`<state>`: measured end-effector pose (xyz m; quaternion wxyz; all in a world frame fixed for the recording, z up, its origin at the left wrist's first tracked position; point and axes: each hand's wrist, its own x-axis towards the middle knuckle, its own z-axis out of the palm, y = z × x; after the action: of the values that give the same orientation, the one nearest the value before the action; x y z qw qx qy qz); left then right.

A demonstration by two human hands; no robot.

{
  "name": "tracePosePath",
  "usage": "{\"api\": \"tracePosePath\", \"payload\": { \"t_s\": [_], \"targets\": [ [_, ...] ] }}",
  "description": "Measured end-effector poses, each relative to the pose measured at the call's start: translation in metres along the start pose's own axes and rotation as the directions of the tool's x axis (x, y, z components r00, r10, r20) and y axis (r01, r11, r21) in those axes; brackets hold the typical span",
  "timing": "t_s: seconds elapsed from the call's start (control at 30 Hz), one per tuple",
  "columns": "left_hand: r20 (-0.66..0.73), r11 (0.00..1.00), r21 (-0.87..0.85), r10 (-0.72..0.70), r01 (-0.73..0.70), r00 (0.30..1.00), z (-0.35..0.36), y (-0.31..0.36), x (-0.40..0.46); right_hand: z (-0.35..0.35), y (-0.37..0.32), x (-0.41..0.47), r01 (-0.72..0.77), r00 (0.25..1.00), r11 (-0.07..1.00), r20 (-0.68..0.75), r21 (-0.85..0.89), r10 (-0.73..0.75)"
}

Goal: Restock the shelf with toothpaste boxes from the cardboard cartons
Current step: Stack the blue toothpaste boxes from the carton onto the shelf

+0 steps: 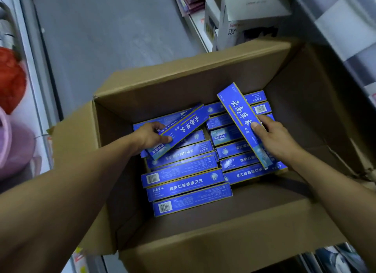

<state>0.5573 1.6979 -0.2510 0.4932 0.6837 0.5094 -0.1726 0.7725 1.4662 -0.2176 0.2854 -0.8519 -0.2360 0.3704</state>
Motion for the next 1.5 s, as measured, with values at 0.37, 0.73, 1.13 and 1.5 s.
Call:
{"api": "tracePosePath", "payload": {
  "t_s": [0.37,0.73,1.13,1.5],
  "targets": [
    [0.061,0.980,0.169,0.098,-0.107,0.993,-0.019,0.045,-0.052,-0.031,-0.033,-0.032,0.003,0.999,0.996,-0.045,-0.086,-0.007],
    [0.213,0.942,-0.264,0.266,-0.207,0.940,-0.051,0.104,-0.143,-0.078,-0.108,-0.139,-0.078,0.945,0.996,-0.321,-0.053,0.057],
    [0.332,0.752,-0.423,0.648,-0.506,0.685,-0.098,0.207,-0.284,-0.154,-0.188,-0.283,-0.109,0.760,0.988,-0.650,-0.109,0.012],
    [0.421,0.669,-0.486,0.743,-0.563,0.520,-0.066,0.292,-0.384,-0.226,-0.195,-0.412,-0.206,0.568,0.955,-0.821,-0.213,-0.061]
  ]
}}
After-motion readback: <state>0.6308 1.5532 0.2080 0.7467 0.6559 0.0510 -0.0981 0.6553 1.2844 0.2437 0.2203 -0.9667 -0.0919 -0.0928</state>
